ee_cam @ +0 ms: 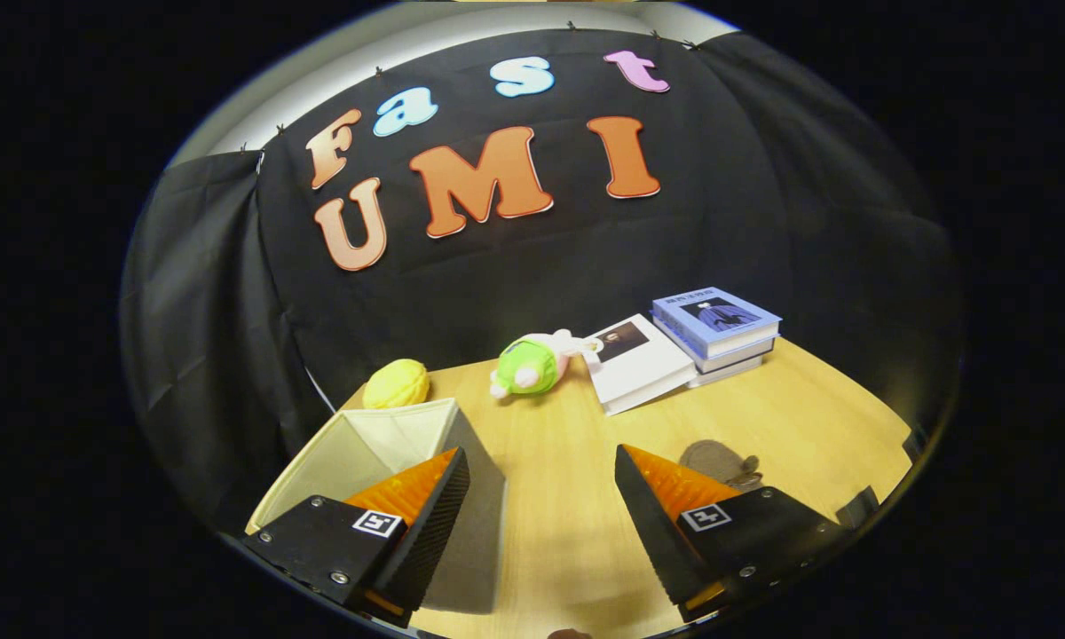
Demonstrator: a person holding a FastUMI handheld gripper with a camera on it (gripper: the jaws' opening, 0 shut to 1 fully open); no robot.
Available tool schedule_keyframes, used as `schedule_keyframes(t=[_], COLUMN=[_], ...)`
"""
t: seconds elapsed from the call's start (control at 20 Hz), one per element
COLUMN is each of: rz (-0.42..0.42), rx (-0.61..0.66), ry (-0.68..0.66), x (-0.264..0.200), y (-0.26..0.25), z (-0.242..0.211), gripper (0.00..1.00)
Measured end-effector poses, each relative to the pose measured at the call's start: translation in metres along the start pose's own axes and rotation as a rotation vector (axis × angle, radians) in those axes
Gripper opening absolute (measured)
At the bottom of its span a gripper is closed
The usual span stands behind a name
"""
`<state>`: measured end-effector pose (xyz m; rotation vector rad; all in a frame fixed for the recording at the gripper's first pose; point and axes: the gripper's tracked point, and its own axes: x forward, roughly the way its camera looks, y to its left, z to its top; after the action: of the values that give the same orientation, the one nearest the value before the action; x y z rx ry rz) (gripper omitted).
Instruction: Open the storage box then place both shoes into the box .Put the left shoe in first, then the right shoe, with the right side of both shoes facing outward in a uniform manner.
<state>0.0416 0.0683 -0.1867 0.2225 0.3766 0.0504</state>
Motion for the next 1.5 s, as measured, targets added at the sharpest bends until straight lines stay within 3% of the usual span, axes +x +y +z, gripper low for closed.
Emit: schedule_keyframes(t=[0.3, 0.8, 1.3, 1.5], rz=[-0.068, -0.15, -0.191, -0.224], rx=[-0.061, -0.122, -0.135, -0.129], ry=[-0.021, -0.013, 0.091, 0.141], x=[-0.011, -0.021, -0.01, -0.001], y=[-0.075, -0.15, -0.175, -0.184], z=[-0.003, -0.033, -0.08, -0.094], gripper=[0.98, 0.99, 0.98, 0.89])
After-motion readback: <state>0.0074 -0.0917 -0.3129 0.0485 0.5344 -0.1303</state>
